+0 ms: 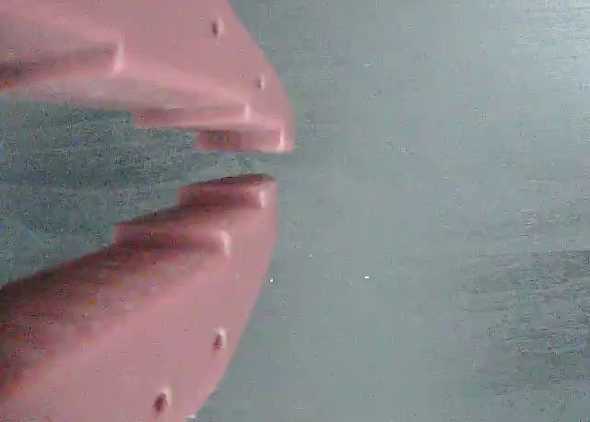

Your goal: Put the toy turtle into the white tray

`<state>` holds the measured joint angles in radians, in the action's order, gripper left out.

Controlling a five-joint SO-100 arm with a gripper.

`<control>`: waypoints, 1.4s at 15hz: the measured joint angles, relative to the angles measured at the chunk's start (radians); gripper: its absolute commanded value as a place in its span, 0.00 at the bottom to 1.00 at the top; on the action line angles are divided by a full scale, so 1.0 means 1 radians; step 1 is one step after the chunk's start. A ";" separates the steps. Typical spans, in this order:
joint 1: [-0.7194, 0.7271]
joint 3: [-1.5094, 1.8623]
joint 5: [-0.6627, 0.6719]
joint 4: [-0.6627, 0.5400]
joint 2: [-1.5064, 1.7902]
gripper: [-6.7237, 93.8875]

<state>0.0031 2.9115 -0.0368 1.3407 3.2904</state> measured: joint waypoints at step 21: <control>-0.377 -1.209 0.411 -0.127 -1.528 0.06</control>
<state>-0.3743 1.7027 0.3743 1.2134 1.7625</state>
